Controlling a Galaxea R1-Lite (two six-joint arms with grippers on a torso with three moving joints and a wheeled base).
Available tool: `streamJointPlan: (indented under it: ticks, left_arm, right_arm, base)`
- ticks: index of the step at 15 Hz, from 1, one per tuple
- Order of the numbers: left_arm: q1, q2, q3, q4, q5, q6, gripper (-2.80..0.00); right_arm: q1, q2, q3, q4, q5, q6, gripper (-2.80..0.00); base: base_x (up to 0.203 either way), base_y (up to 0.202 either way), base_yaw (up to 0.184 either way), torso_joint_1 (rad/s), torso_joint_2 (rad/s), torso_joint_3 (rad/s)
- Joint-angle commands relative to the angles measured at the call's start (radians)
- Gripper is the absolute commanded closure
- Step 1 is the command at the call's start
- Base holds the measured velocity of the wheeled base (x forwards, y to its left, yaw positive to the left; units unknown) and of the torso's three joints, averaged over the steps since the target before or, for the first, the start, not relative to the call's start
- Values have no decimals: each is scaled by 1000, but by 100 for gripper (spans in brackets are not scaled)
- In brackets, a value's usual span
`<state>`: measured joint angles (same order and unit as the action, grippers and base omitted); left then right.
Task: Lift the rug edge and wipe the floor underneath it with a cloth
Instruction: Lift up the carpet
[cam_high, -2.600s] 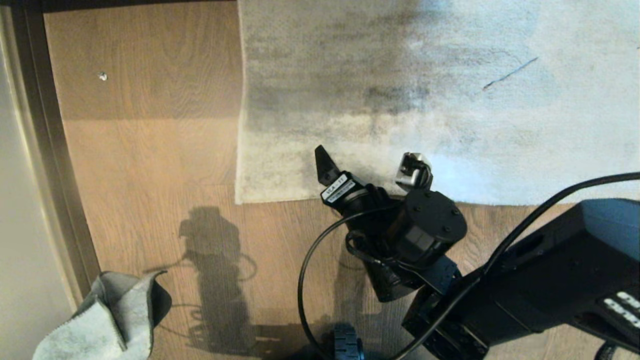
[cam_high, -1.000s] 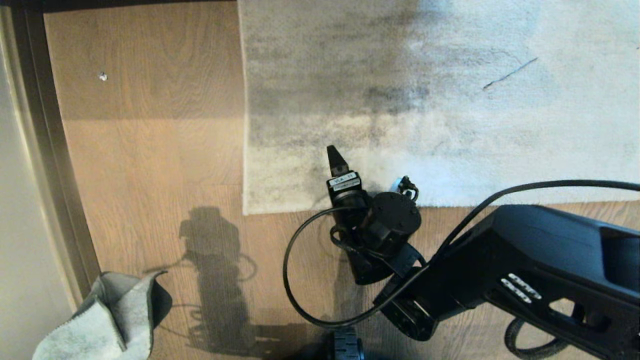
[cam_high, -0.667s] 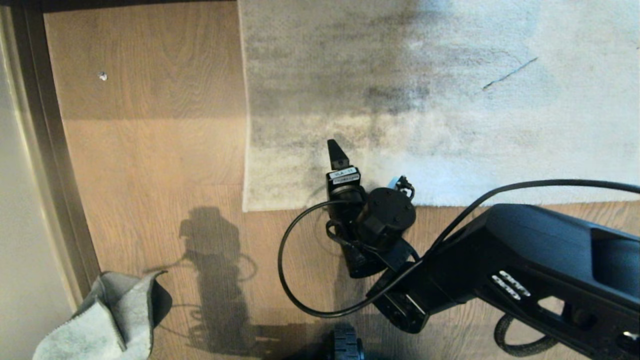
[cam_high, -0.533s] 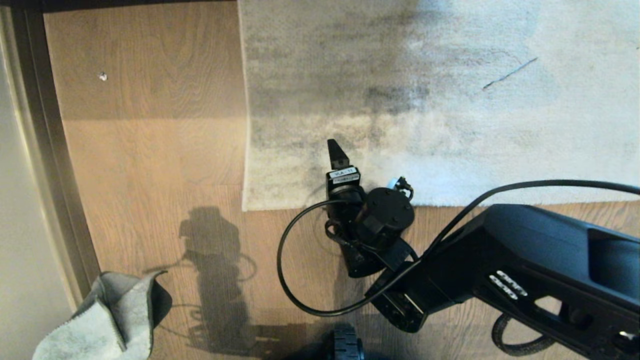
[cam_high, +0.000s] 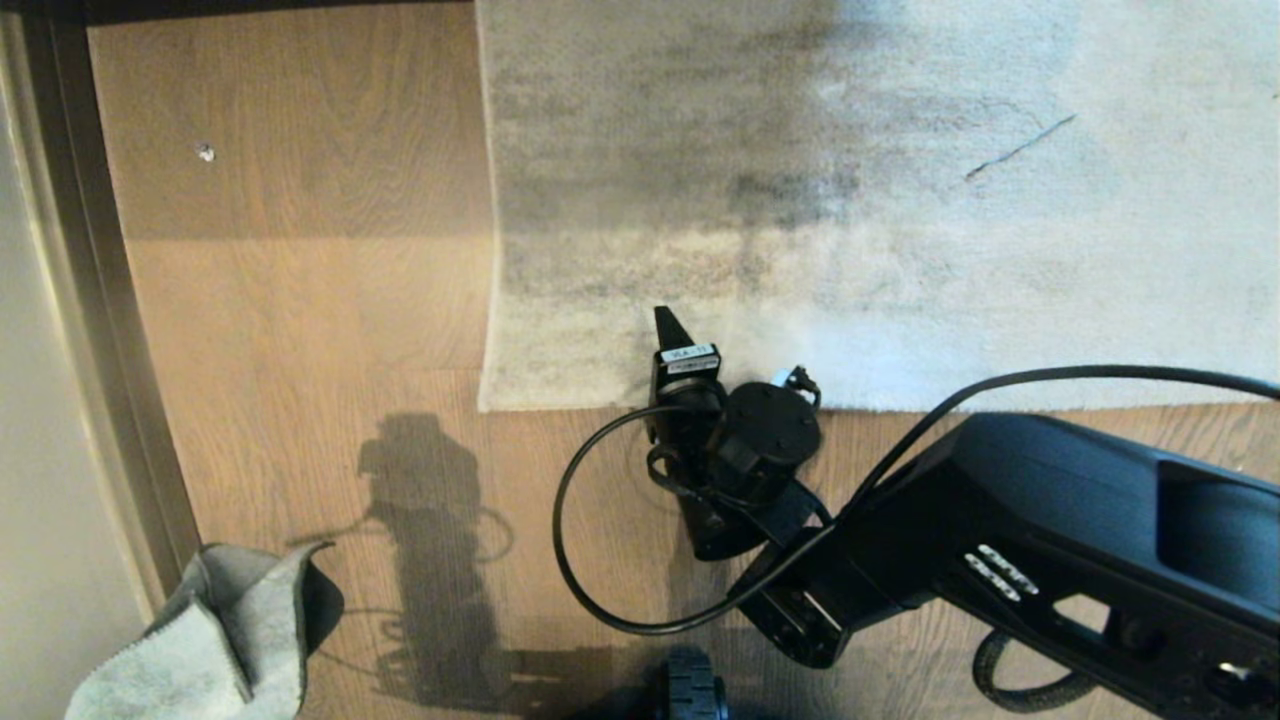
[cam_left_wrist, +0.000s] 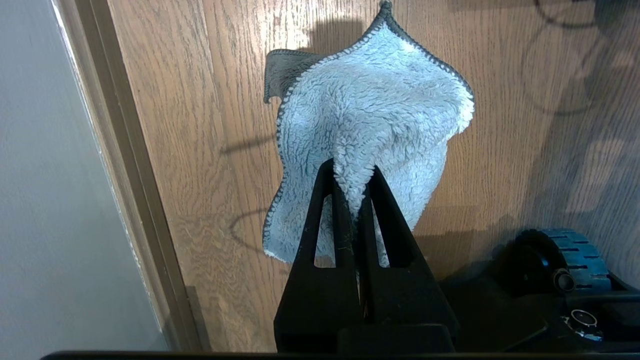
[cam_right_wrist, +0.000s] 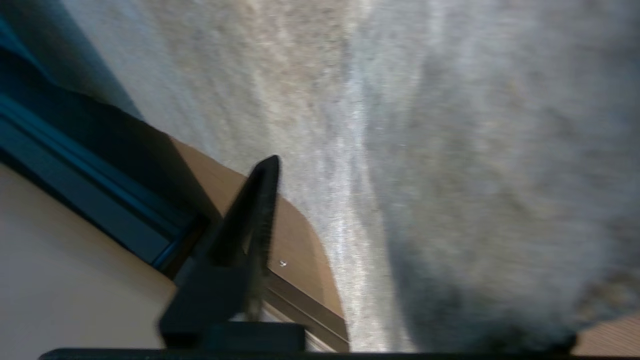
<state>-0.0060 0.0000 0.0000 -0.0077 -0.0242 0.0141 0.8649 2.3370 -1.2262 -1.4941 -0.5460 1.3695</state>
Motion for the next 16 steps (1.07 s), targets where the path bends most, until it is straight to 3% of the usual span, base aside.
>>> streamJointPlan:
  ticks: [1,9,16]
  left_arm:
    - [0,0,0,0,0,0,0]
    - [0,0,0,0,0,0,0]
    - [0,0,0,0,0,0,0]
  right_arm:
    - [0,3,0,9,-5,10,0]
    - [0,-24,35,3,-11,7,0]
    - [-30,-104,91,-47,-12,-41,0]
  base:
    - [0,0,0,0,0,0]
    - [0,0,0,0,0,0]
    - [0,0,0,0,0,0]
